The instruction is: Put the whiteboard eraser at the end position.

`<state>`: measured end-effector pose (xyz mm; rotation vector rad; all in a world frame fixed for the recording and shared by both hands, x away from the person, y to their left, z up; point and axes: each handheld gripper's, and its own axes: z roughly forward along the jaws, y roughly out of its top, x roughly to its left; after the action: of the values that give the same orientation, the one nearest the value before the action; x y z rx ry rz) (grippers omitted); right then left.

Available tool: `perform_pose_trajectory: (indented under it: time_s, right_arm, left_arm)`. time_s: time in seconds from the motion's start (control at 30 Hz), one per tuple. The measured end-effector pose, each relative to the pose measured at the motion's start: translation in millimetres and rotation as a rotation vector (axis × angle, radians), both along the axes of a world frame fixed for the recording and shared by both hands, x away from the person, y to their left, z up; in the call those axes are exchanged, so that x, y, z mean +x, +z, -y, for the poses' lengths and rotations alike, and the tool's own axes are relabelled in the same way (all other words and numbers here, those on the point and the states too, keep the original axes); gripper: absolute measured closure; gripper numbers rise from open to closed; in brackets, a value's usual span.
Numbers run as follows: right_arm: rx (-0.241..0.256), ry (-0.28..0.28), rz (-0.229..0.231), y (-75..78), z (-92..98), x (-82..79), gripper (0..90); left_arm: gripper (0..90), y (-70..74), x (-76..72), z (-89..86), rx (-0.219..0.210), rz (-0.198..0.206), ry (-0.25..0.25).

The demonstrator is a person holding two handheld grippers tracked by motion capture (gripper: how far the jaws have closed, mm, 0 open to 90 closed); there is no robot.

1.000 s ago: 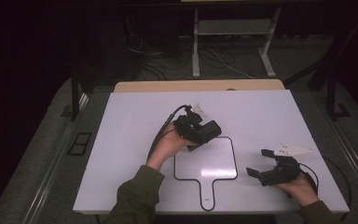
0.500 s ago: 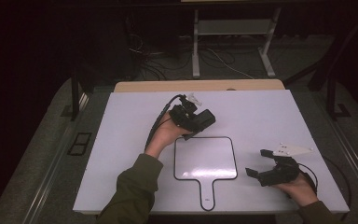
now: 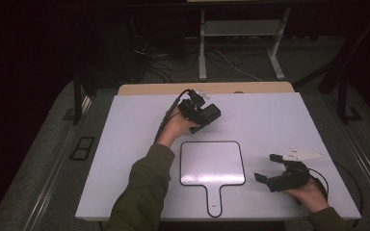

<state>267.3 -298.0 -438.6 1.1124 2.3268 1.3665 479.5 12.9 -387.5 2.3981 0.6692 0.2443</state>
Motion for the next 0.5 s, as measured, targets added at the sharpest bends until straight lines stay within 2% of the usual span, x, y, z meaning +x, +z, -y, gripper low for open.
perform_pose_trajectory:
  time_s: [0.1,0.17,0.2,0.27,0.5]
  right_arm:
    - [0.002,-0.001,-0.001,0.2,0.4,0.0,0.0]
    - [0.007,-0.005,-0.001,0.5,0.6,-0.1,0.0]
    - [0.007,-0.005,-0.001,0.5,0.8,-0.2,0.0]
    - [0.008,-0.006,-0.004,0.2,1.3,-0.1,0.0]
    - [0.011,-0.01,-0.003,0.3,3.0,0.1,0.0]
  left_arm:
    - [39.1,-8.4,9.1,4.0,0.02,-0.001,0.009]
    - [39.1,-14.7,14.0,5.4,0.01,-0.01,0.022]
    - [39.1,-16.9,17.9,5.2,0.02,0.0,0.014]
    - [39.2,-21.7,20.7,6.7,0.015,-0.018,0.032]
    - [39.1,-29.7,26.2,13.3,0.039,-0.03,0.044]
